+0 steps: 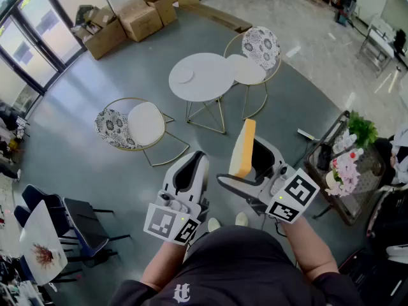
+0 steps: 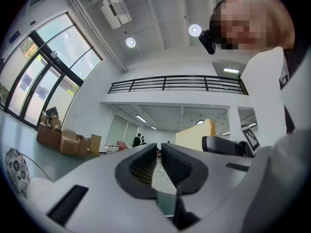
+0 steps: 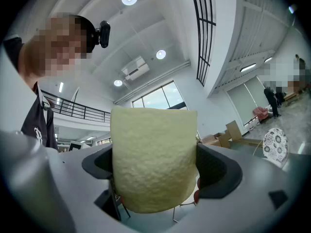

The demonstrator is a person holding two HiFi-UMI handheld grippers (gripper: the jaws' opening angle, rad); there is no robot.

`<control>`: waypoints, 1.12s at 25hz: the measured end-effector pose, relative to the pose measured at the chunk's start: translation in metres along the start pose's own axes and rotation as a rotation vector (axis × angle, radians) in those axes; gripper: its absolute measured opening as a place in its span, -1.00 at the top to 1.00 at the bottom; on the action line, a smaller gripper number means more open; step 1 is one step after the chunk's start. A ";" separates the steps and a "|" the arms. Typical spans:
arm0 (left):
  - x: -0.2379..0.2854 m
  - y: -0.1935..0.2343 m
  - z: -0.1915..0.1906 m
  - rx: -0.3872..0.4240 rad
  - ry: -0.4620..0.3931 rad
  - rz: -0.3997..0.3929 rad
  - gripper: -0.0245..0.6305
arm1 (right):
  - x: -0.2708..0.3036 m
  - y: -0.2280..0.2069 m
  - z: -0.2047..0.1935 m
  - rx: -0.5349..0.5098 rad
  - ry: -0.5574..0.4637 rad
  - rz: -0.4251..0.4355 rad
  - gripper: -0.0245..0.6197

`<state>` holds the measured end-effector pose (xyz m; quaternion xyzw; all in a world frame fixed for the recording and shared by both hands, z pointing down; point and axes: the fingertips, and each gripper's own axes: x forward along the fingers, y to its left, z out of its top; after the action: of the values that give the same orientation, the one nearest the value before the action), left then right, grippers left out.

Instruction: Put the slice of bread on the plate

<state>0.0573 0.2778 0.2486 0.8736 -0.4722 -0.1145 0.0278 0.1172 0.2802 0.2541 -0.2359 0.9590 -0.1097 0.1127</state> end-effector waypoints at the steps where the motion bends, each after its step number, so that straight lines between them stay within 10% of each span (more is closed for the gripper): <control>1: -0.004 -0.002 0.001 -0.006 0.004 -0.003 0.82 | -0.002 0.004 -0.001 0.004 0.003 -0.008 -0.62; 28: -0.007 -0.014 -0.005 -0.014 0.027 0.011 0.82 | -0.020 0.012 -0.001 0.064 -0.010 0.022 -0.62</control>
<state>0.0659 0.2908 0.2528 0.8722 -0.4758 -0.1060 0.0407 0.1290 0.3001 0.2551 -0.2222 0.9570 -0.1377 0.1260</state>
